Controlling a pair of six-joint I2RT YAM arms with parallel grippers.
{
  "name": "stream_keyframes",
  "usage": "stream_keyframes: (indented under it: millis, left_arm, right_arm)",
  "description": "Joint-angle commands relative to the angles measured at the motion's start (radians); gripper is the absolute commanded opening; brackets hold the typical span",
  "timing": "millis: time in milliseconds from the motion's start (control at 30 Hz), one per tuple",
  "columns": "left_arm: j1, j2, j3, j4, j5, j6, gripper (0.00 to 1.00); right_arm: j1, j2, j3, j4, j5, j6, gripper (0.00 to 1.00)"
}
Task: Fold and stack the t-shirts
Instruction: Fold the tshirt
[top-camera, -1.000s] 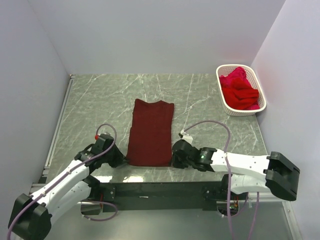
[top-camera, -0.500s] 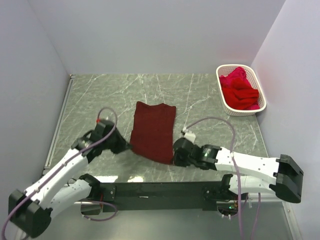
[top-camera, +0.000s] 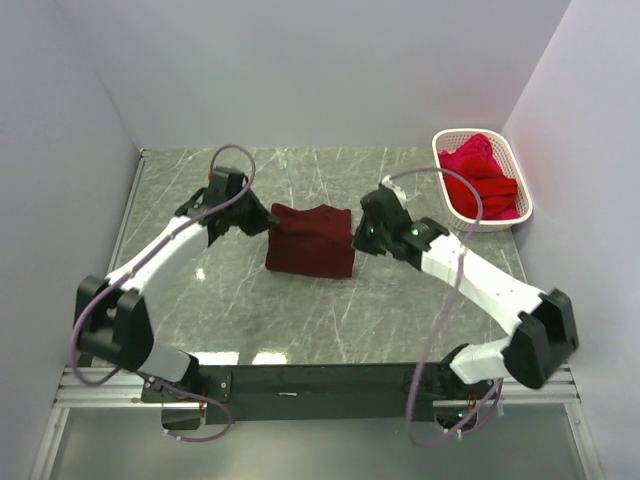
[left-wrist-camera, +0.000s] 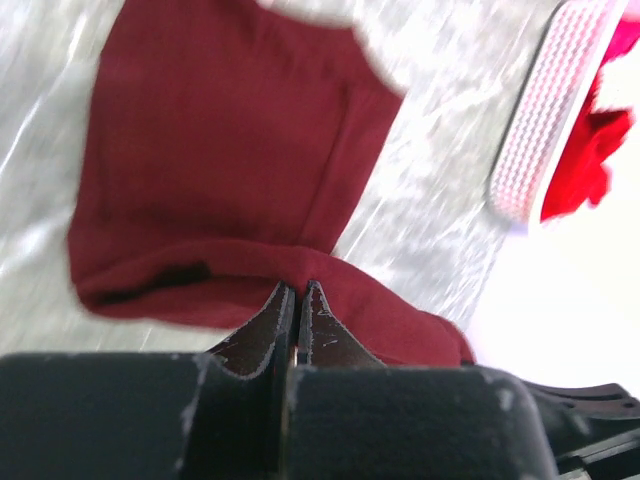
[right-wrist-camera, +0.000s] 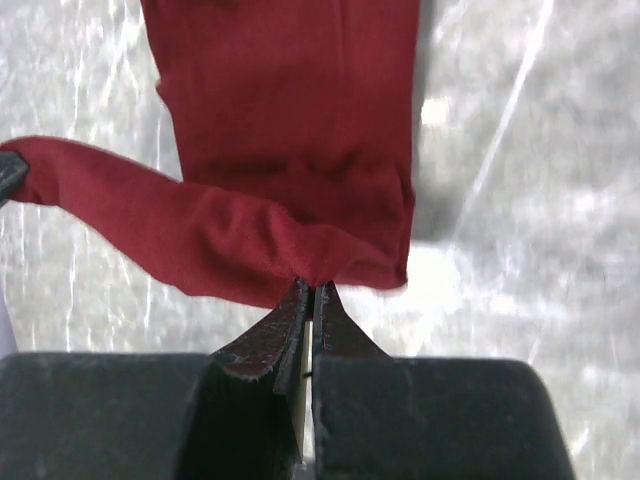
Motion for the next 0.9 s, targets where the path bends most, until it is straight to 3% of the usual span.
stream_keyframes:
  millis: [0, 367, 400, 433, 500, 600, 733, 867]
  left_arm:
    - [0.031, 0.112, 0.125, 0.13, 0.049, 0.027, 0.01]
    - [0.109, 0.651, 0.521, 0.294, 0.175, 0.043, 0.01]
    - [0.114, 0.679, 0.538, 0.32, 0.189, 0.046, 0.04]
    - [0.124, 0.704, 0.567, 0.344, 0.213, 0.054, 0.27]
    - [0.135, 0.742, 0.574, 0.418, 0.233, 0.05, 0.57]
    - [0.158, 0.733, 0.586, 0.463, 0.24, 0.069, 0.69]
    - [0.177, 0.637, 0.552, 0.324, 0.157, 0.141, 0.69]
    - [0.175, 0.511, 0.445, 0.171, 0.054, 0.175, 0.58]
  right_arm:
    - [-0.075, 0.108, 0.134, 0.038, -0.047, -0.108, 0.0]
    - [-0.226, 0.598, 0.528, 0.078, -0.124, -0.193, 0.0]
    - [-0.233, 0.627, 0.55, 0.073, -0.126, -0.201, 0.05]
    - [-0.244, 0.674, 0.565, 0.075, -0.124, -0.205, 0.12]
    - [-0.253, 0.719, 0.598, 0.095, -0.107, -0.217, 0.34]
    - [-0.262, 0.75, 0.696, 0.034, -0.064, -0.247, 0.47]
    - [-0.259, 0.672, 0.718, -0.036, 0.028, -0.268, 0.48]
    - [-0.197, 0.518, 0.511, -0.018, 0.031, -0.224, 0.46]
